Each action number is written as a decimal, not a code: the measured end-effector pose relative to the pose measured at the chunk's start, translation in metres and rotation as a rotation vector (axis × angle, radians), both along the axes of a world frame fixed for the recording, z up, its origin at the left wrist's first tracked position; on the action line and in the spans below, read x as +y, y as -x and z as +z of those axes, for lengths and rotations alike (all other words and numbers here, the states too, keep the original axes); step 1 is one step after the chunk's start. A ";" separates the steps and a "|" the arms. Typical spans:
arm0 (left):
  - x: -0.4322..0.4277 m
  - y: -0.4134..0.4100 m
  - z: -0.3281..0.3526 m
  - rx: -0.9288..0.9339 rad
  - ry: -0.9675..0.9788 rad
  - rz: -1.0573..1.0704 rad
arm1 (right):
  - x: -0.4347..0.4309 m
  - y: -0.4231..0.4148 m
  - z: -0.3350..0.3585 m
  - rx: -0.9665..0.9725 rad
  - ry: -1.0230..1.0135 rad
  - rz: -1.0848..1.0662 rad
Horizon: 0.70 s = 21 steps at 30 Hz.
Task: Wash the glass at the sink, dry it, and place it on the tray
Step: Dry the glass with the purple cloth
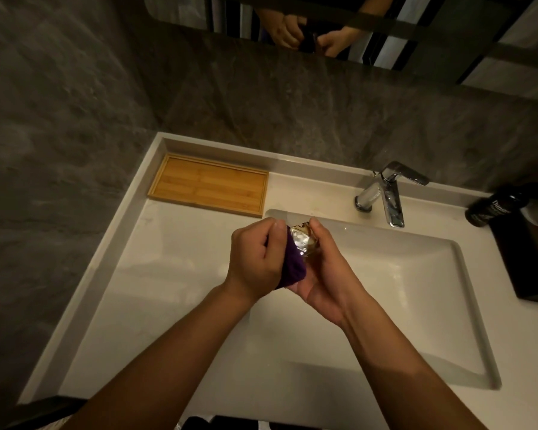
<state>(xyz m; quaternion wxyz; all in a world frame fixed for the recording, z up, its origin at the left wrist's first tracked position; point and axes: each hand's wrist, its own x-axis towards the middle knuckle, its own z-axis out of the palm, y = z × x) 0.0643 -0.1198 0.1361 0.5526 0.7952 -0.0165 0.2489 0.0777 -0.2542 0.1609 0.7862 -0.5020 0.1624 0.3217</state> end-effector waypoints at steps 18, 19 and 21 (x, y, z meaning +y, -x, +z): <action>-0.014 -0.014 -0.003 0.114 -0.137 -0.097 | -0.014 0.002 -0.009 -0.263 0.295 0.047; -0.014 -0.015 -0.002 0.105 -0.145 -0.092 | -0.013 0.002 -0.009 -0.262 0.278 0.035; -0.014 -0.013 -0.003 0.059 -0.118 -0.063 | -0.012 0.000 -0.008 -0.179 0.176 -0.023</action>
